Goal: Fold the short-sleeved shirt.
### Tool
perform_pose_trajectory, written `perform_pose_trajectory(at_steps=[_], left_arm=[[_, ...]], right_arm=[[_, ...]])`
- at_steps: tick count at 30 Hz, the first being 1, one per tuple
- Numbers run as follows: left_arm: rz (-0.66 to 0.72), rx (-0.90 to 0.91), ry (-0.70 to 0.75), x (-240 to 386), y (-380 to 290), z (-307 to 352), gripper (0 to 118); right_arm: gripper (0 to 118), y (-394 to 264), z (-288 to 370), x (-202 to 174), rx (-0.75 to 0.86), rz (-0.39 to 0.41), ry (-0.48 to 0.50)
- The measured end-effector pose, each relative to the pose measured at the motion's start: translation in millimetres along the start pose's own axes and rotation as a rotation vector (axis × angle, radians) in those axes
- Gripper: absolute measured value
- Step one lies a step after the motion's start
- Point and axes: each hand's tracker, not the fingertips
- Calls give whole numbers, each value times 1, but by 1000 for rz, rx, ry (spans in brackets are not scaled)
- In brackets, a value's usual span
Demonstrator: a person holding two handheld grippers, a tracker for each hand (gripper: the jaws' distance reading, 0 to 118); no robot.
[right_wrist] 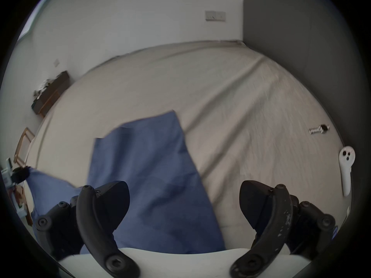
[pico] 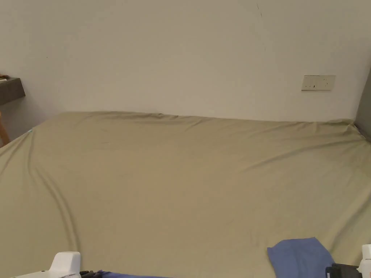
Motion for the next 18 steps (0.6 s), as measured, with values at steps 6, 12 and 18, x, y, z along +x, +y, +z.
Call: perform_pose_trajectory(at_steps=[6, 12, 18], left_arm=[[-28, -15, 9, 7, 0, 0, 0], [-17, -4, 6, 12, 6, 3, 0], [-22, 20, 16, 11, 13, 12, 0]], right_arm=[[2, -9, 3, -24, 10, 131, -15], [2, -16, 11, -17, 8, 17, 49], [2, -6, 40, 5, 88, -49, 98]])
